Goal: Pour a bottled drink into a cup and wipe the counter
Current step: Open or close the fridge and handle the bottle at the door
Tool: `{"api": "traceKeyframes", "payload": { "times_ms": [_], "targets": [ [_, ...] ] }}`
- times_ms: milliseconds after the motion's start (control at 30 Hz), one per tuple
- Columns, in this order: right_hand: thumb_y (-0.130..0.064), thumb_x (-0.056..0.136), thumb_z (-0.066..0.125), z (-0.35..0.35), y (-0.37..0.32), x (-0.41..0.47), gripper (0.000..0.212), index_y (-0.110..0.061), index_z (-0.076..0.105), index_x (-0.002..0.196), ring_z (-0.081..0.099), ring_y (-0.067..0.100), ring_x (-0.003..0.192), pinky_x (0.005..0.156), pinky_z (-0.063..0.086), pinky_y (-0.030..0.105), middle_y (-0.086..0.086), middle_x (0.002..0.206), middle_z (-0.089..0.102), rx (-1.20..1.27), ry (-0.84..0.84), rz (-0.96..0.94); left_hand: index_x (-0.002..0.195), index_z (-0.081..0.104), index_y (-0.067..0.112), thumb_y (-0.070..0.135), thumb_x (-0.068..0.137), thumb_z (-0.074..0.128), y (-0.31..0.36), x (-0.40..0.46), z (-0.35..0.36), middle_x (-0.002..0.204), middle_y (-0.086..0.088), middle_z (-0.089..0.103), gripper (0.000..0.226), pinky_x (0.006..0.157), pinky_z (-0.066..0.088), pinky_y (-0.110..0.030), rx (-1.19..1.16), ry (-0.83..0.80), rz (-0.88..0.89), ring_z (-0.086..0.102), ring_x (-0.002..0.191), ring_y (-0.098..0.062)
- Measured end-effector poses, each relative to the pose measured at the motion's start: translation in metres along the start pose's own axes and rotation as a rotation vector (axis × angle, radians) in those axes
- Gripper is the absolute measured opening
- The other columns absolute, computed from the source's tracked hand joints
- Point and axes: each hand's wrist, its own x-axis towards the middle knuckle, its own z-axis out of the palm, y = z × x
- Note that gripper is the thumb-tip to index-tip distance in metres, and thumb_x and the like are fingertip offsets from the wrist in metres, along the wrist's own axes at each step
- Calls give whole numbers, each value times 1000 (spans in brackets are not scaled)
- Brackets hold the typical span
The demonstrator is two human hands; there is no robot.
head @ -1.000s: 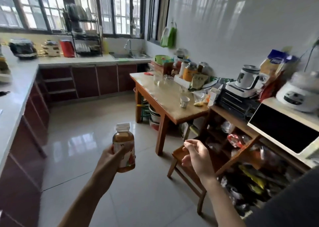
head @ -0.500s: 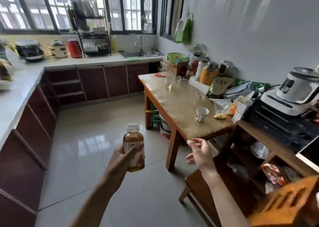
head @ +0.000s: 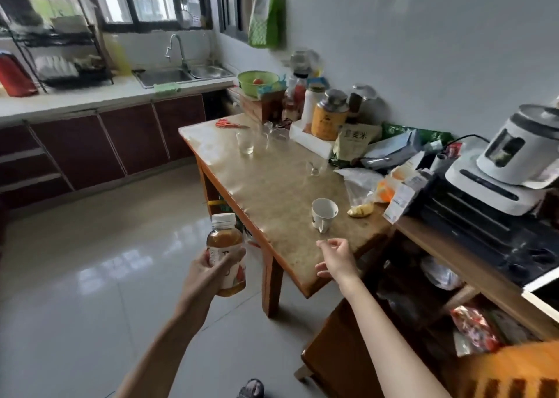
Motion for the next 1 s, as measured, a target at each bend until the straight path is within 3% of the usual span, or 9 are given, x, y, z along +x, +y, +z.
{"api": "traceKeyframes", "payload": {
  "times_ms": [100,200,367,567,700,767,867,933,1000],
  "targets": [
    [-29,97,64,6,-2,34,34,-10,50,122,69,22,63,49,56,30,9,107,65,64,52,22,112,66,15,66,49,89,-5,65,23,85,-2,76,84,66,58,-29,20,-141,-8,73,76,-18],
    [-27,98,64,-3,-13,43,31,-11,53,121,69,21,61,53,56,32,7,106,66,172,116,43,113,68,22,57,60,85,6,115,58,96,0,77,65,73,60,-32,69,-339,3,74,90,-19],
    [-29,99,62,-49,-36,30,31,-11,56,124,69,18,61,55,56,32,10,113,67,316,285,-7,107,69,18,49,69,82,36,155,147,87,0,75,50,72,60,-36,88,-669,31,71,79,-16],
    [-29,98,64,-137,-46,-53,31,-12,57,123,71,21,65,54,58,33,11,112,70,331,679,-122,110,67,14,41,83,76,56,100,256,96,-6,76,39,75,60,-32,64,-1115,70,73,89,-22],
    [-29,98,65,-176,-45,-149,24,-19,59,118,72,20,70,58,60,35,8,106,71,312,973,-182,118,65,15,43,84,75,70,26,296,107,-12,77,45,86,60,-46,34,-1381,71,75,99,-31],
    [-39,93,66,-191,-42,-206,31,-25,59,120,73,18,85,72,63,41,-2,108,70,145,1171,-204,114,66,16,46,82,75,80,-18,308,103,-14,77,45,83,61,-48,9,-1496,96,75,95,-34],
    [-31,92,67,-215,-34,-308,44,-18,55,132,60,12,118,99,49,20,-3,129,61,-430,1574,-142,104,70,27,49,76,79,98,-105,320,100,-8,77,37,79,62,-35,-48,-1655,191,75,93,-23],
    [-28,89,68,-231,-25,-381,56,-13,50,140,45,25,139,116,37,35,7,146,51,-837,1794,32,104,70,24,43,80,81,106,-170,324,98,-4,77,33,77,59,-26,-107,-1735,268,74,91,-12],
    [-30,87,69,-244,-11,-441,71,-12,40,150,25,35,153,126,21,53,12,163,33,-970,1873,262,105,68,18,36,83,83,110,-231,326,95,-1,75,32,73,56,-19,-176,-1777,365,70,84,-5]
  ]
}}
